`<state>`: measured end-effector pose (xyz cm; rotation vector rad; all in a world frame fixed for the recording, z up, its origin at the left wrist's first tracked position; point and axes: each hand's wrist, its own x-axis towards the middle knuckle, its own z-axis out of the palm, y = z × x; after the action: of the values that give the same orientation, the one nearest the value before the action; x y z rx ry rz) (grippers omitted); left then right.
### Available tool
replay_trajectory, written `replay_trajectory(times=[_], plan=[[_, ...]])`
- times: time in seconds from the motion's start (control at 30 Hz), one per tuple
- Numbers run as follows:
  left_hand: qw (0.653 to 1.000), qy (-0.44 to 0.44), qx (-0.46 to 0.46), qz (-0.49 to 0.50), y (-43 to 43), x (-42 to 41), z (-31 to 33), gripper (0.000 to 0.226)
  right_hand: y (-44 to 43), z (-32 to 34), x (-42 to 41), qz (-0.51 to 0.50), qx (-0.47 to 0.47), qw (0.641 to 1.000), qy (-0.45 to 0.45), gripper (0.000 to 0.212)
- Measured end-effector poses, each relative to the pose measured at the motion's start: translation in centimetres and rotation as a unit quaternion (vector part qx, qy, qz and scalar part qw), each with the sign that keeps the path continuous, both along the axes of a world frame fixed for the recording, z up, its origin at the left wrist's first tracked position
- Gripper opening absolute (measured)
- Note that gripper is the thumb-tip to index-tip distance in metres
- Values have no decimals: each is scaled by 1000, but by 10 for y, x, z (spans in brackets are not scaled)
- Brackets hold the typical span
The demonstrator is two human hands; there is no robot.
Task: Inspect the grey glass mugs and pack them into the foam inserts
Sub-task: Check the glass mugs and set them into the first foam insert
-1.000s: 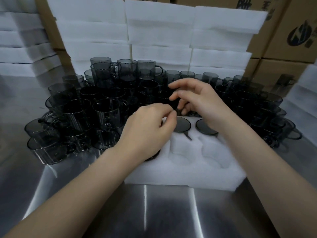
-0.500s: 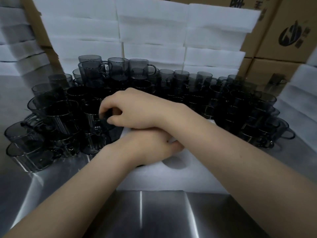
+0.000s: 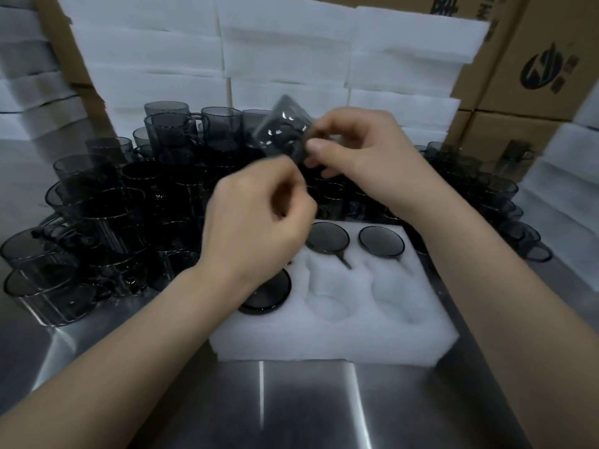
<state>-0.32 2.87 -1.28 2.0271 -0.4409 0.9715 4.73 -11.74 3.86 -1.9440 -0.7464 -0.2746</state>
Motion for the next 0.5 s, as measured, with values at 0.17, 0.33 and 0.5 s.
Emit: replay_trajectory(times=[0.17, 0.33, 0.5], plan=[[997, 9, -67, 45, -4, 3, 3, 29, -13, -35, 3, -33, 82, 994, 69, 21], [991, 128, -35, -26, 3, 27, -7, 68, -16, -54, 8, -14, 132, 987, 92, 21], [987, 149, -44, -40, 8, 33, -16, 54, -19, -59, 8, -19, 148, 983, 107, 21]])
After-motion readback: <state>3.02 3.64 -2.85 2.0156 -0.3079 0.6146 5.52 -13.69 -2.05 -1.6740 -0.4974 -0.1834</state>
